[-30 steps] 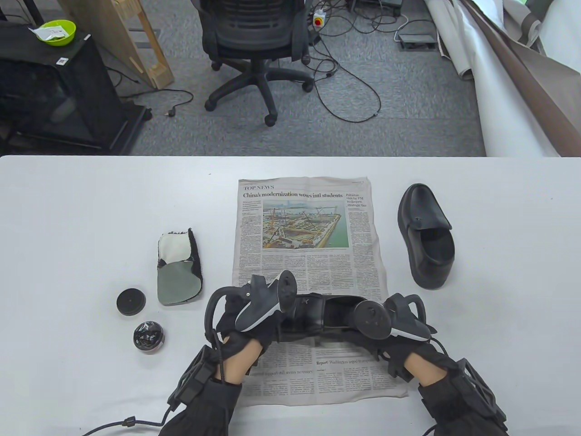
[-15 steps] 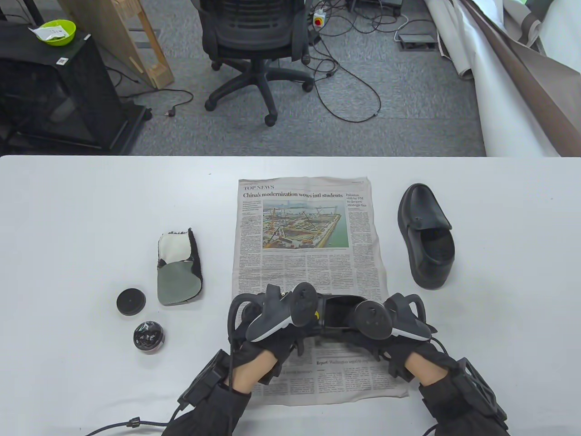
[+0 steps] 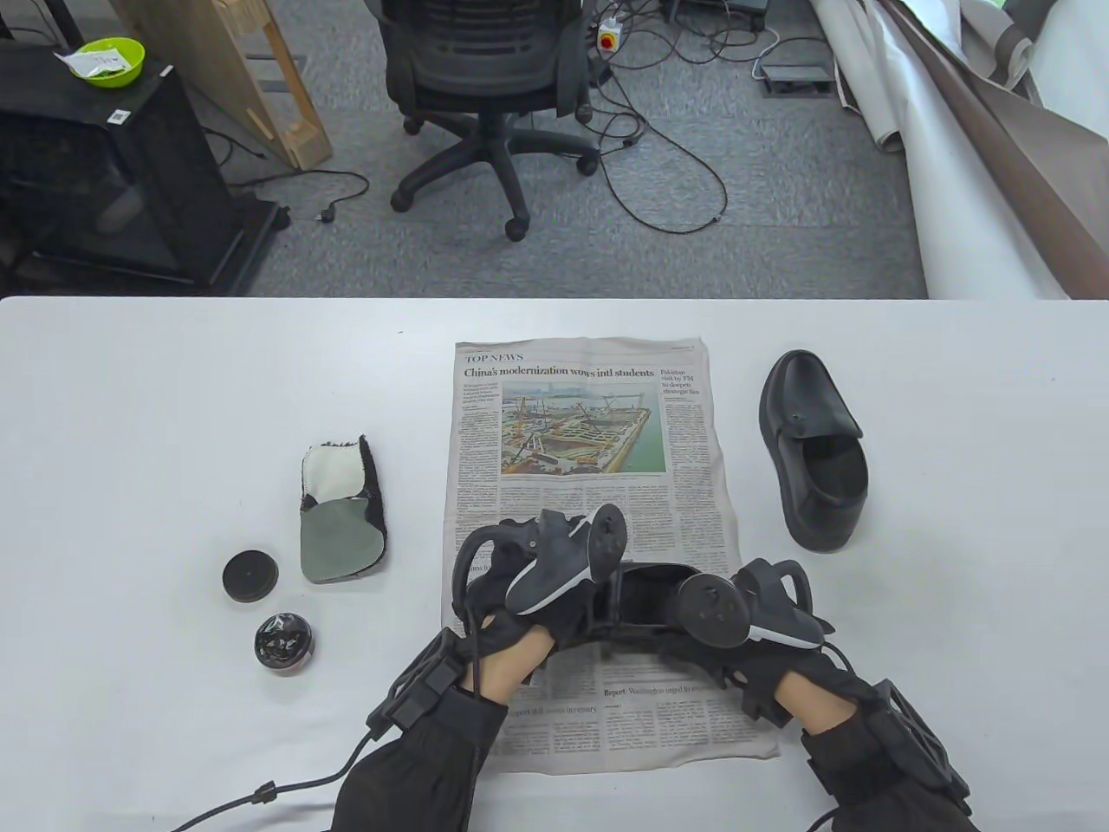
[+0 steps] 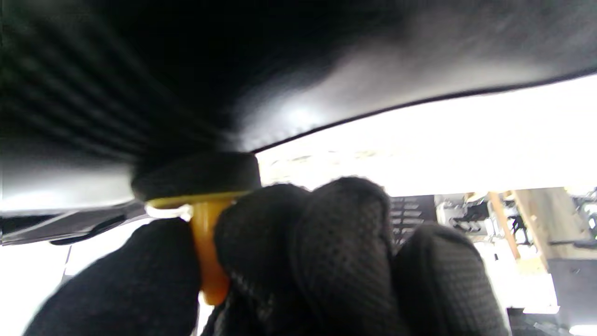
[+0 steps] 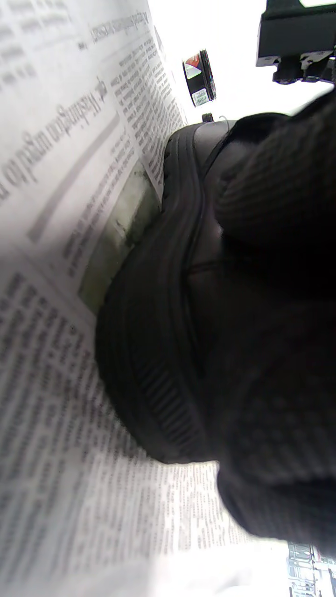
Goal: Dip and apply built-in sponge shoe polish on shoes
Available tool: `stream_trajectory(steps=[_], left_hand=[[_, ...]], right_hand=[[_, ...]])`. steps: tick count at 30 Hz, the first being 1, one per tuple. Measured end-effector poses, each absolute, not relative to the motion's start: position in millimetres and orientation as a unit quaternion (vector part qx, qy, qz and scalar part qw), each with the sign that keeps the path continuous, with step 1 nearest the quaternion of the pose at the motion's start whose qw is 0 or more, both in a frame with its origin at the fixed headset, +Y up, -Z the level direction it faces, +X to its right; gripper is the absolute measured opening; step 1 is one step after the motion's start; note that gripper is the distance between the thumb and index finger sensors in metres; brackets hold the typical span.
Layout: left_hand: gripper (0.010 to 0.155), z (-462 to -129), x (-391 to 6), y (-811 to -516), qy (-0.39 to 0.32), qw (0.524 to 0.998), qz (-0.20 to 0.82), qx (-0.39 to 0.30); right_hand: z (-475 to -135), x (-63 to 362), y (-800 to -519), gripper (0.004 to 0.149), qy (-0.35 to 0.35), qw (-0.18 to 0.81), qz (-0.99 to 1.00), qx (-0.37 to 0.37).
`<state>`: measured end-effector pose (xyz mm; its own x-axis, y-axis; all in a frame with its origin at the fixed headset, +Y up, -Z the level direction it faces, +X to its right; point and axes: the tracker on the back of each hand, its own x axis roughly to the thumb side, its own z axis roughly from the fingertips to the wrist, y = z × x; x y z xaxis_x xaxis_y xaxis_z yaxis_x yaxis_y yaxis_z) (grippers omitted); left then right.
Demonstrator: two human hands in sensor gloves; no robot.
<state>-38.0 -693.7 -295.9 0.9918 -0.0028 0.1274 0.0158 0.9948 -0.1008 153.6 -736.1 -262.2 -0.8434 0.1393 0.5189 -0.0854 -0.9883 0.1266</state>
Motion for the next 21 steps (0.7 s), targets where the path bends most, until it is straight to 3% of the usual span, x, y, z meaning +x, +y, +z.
stream_trajectory(steps=[11,21], left_hand=[[0.048,-286.7,-104.0,-696.6,0.009,0.995,-0.058,-0.082],[0.047,-254.9,-86.0,-691.5,-0.076,0.991,0.009,-0.107]], right_hand=[[-261.6,153.6,-735.5,0.041,0.050,0.054,0.961,0.268],[-260.8,153.1,-735.3,0.041,0.047,0.051,0.963,0.262]])
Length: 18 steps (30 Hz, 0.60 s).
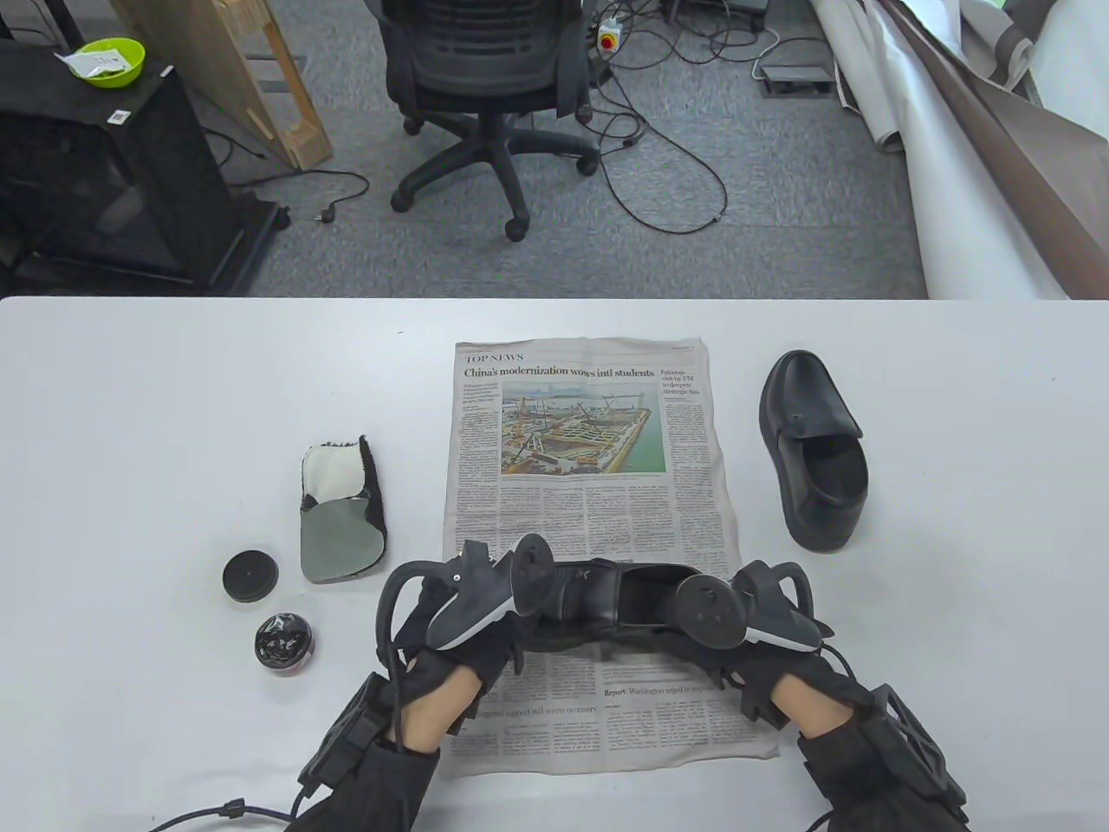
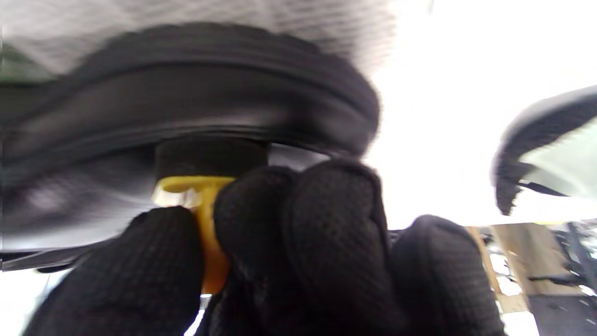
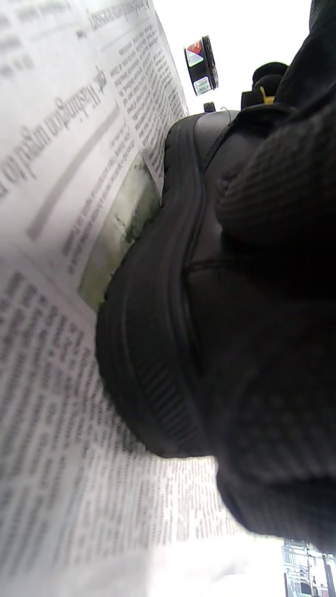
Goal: Dip and apply built-in sponge shoe polish on shoes
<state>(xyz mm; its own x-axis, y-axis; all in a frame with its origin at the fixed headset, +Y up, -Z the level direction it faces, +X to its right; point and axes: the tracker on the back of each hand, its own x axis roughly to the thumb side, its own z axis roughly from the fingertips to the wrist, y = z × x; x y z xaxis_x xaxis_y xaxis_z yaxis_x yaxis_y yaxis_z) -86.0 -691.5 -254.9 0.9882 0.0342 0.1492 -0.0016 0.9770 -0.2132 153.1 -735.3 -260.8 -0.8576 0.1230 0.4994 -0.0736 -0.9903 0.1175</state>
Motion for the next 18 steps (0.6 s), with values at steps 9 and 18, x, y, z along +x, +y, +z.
stream_trajectory(steps=[9,18], left_hand=[[0.047,-242.2,-49.1,-685.4,-0.102,0.984,0.123,-0.071],[0.048,-267.9,-19.9,-688.2,-0.060,0.997,0.057,-0.009]], right_hand=[[-262.0,155.3,-735.6,0.041,0.052,0.059,0.960,0.267],[-261.9,155.2,-735.7,0.041,0.050,0.059,0.960,0.269]])
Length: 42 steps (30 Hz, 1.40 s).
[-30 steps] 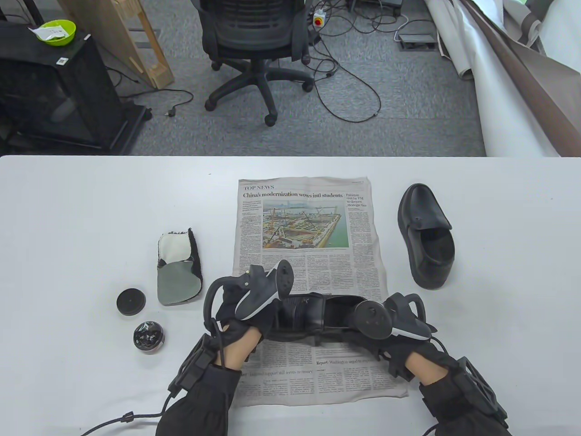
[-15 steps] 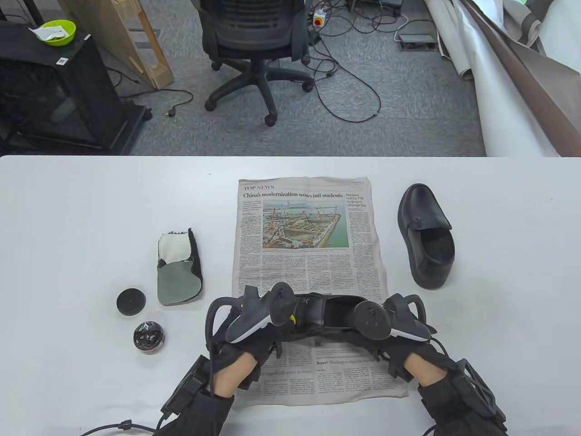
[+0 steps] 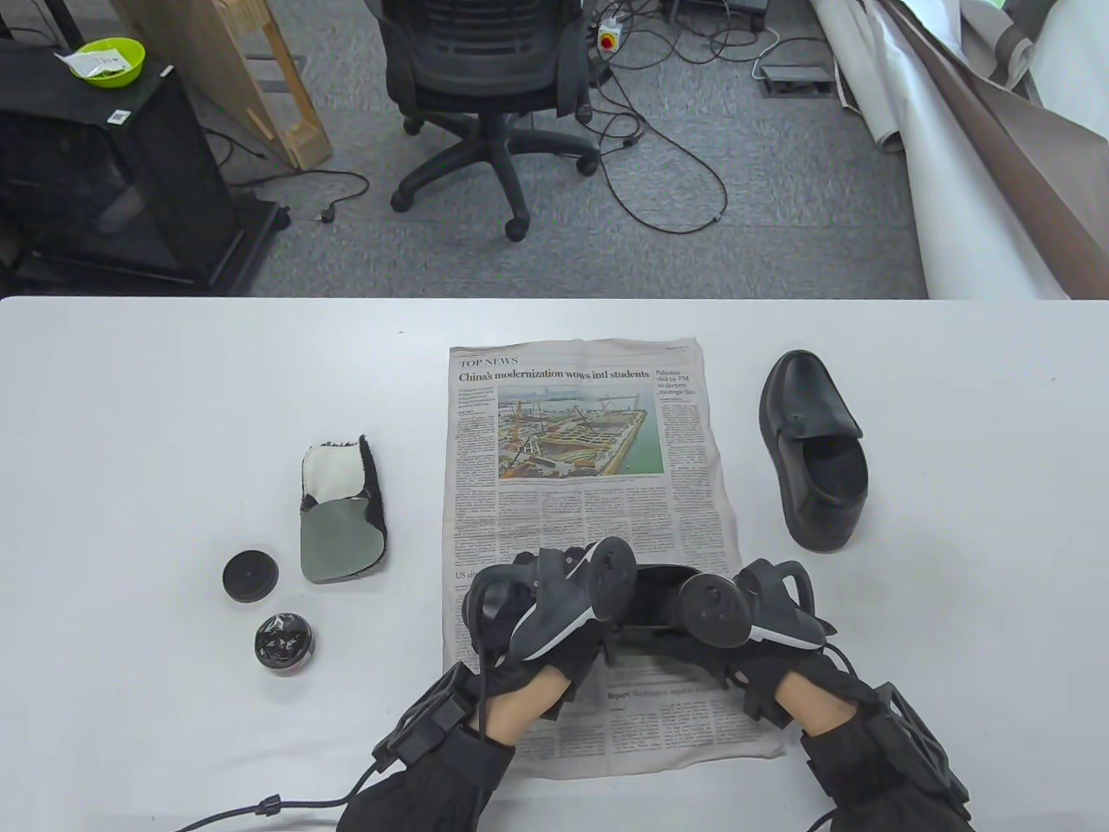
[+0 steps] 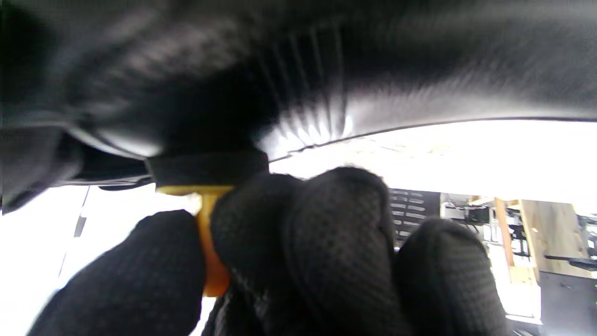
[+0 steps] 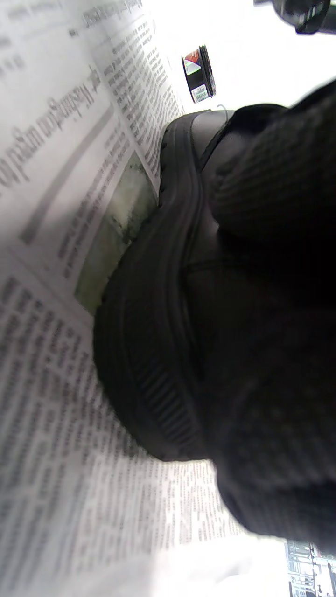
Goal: Dip and apply built-in sponge shoe polish on shoes
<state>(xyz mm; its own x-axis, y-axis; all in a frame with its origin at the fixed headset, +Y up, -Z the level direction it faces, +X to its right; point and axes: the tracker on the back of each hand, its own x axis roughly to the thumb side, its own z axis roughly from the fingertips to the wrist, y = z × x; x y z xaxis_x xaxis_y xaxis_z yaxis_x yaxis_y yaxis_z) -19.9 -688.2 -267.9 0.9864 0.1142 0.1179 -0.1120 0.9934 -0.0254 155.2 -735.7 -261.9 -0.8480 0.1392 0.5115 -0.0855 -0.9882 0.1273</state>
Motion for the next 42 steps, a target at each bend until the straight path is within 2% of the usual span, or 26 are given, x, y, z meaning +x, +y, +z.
stream_trajectory(steps=[11,17,21,25,31,36,42], left_hand=[[0.048,-290.5,-50.3,-700.7,0.013,0.999,-0.003,-0.043],[0.048,-290.0,-81.2,-702.4,0.043,0.996,-0.037,-0.073],[0.048,-280.3,-92.9,-699.6,0.040,0.996,-0.019,-0.081],[0.048,-263.2,-86.8,-696.4,0.011,0.995,0.002,-0.095],[0.048,-243.8,-56.7,-688.7,-0.032,0.996,0.042,-0.073],[0.048,-246.3,-32.7,-684.8,-0.031,0.998,0.047,-0.025],[0.048,-262.0,-30.3,-690.5,-0.010,0.999,0.032,-0.018]], right_hand=[[-261.1,154.3,-735.4,0.042,0.038,0.050,0.961,0.268],[-260.6,153.5,-735.3,0.042,0.036,0.044,0.962,0.267],[-260.0,153.1,-735.2,0.042,0.035,0.041,0.963,0.265],[-259.8,152.9,-735.2,0.042,0.034,0.041,0.963,0.265],[-259.6,152.8,-735.6,0.042,0.035,0.042,0.962,0.268],[-259.8,153.0,-736.0,0.042,0.037,0.044,0.961,0.272],[-259.7,152.8,-736.0,0.042,0.035,0.044,0.960,0.274]])
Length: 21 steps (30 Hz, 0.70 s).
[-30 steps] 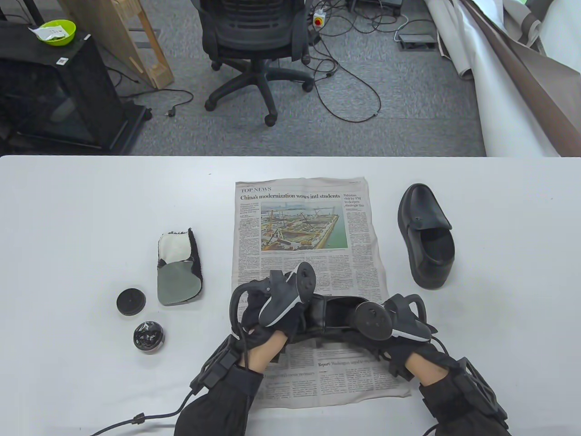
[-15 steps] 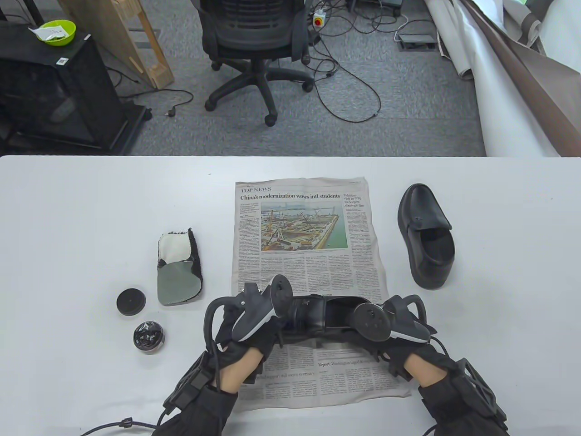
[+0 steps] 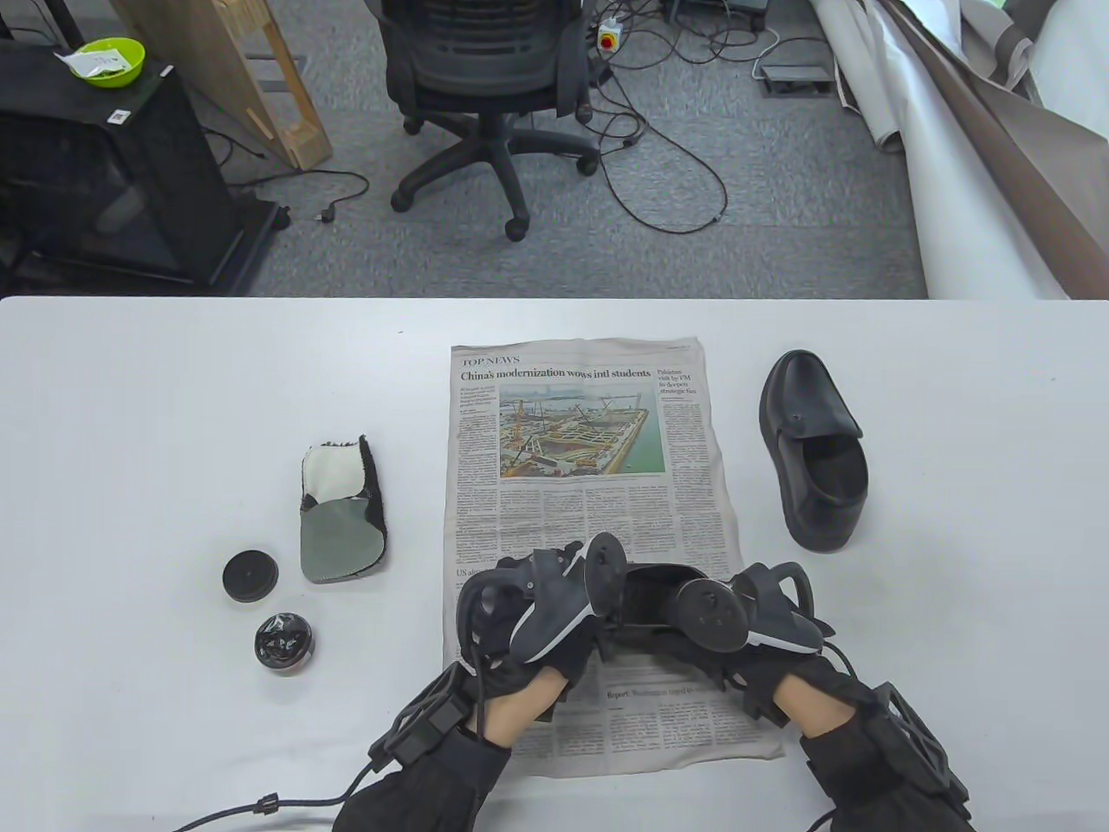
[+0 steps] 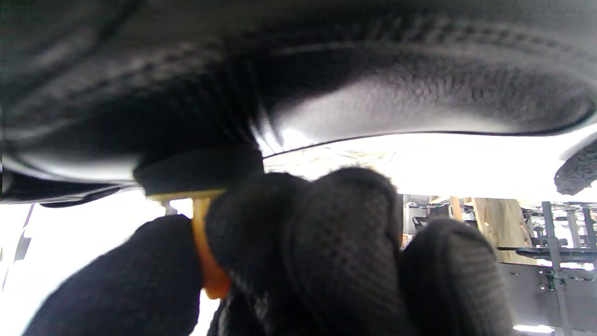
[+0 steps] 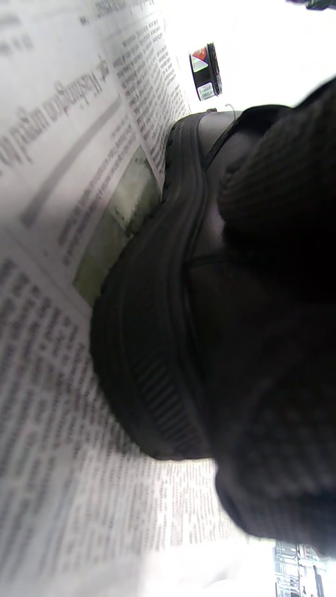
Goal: Dip and apply built-in sponge shoe polish on shoes
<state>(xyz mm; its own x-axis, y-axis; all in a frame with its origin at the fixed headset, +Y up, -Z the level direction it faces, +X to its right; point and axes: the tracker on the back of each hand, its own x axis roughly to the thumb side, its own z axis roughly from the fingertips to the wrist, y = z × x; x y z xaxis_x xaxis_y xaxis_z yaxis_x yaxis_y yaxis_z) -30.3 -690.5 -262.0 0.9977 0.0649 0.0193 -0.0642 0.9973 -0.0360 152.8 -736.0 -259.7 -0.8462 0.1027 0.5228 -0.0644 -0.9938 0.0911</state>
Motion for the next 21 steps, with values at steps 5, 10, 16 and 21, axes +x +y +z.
stream_trajectory(steps=[5,10,16,21], left_hand=[[0.049,-272.8,-42.8,-698.6,0.008,0.999,0.027,-0.039],[0.049,-272.9,-53.4,-700.6,0.018,0.999,0.003,-0.044],[0.048,-267.3,-66.0,-701.1,0.033,0.998,-0.026,-0.041],[0.048,-267.1,-69.4,-695.3,0.019,0.994,-0.044,-0.095]], right_hand=[[-260.0,152.8,-736.1,0.042,0.037,0.044,0.960,0.275],[-260.0,152.7,-735.8,0.042,0.035,0.042,0.960,0.274],[-260.0,151.9,-735.5,0.042,0.036,0.040,0.962,0.268],[-260.2,151.5,-735.3,0.042,0.036,0.039,0.962,0.267]])
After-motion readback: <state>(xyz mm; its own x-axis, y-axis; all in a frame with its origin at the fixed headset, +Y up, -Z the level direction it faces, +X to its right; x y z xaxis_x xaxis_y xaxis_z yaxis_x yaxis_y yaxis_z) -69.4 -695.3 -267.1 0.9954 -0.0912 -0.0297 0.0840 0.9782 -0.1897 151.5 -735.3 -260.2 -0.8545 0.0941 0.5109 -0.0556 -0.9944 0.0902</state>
